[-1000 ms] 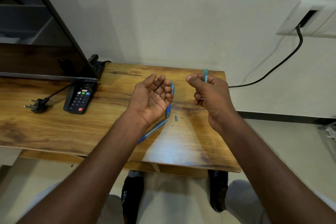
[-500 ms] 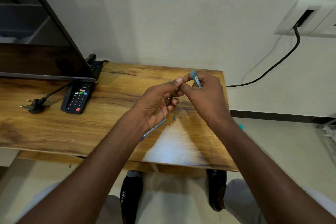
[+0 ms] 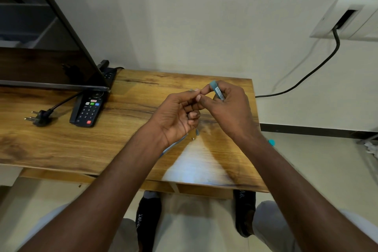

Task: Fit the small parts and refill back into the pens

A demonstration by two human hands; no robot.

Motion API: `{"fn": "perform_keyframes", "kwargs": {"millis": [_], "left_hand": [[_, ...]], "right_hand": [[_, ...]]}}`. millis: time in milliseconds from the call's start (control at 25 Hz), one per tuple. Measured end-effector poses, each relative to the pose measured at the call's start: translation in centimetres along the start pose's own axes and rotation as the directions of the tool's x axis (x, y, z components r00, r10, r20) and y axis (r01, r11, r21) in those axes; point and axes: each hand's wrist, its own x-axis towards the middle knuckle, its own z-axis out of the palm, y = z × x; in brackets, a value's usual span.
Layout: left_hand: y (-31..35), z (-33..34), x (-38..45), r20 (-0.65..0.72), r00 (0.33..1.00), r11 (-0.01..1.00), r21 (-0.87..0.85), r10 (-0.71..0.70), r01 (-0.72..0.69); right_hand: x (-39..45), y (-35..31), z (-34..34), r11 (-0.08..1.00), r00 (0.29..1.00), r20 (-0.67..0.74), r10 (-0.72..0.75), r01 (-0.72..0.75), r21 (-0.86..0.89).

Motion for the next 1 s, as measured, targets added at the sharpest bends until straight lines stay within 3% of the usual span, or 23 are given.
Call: {"fn": "perform_keyframes", "kwargs": {"millis": [200, 400, 600, 1000], "left_hand": [[0.1, -0.1, 0.2, -0.034, 0.999, 1.000, -0.012, 0.027, -0.028], [0.7, -0.1, 0.0, -0.191, 0.970, 0.989, 0.003, 0.149, -0.151], [0.6, 0.0, -0.1, -0.227, 0.941, 0.968, 0.079, 0.251, -0.239], [1.1, -0.1, 0.0, -0.081, 0.988, 0.981, -0.132, 0.133, -0.143]], "right_hand": [[-0.2, -0.9, 0.1, 0.994, 0.998, 0.058, 0.025, -0.031, 0.105], [0.0, -1.1, 0.4, 0.924, 0.951, 0.165, 0.261, -0.296, 0.244], [-0.2, -1.5, 0.2, 0.916, 0.938, 0.210, 0.277, -0.323, 0.237], [-0.2, -1.6, 0.0, 0.913, 0.937, 0.202, 0.286, -0.331, 0.240]]}}
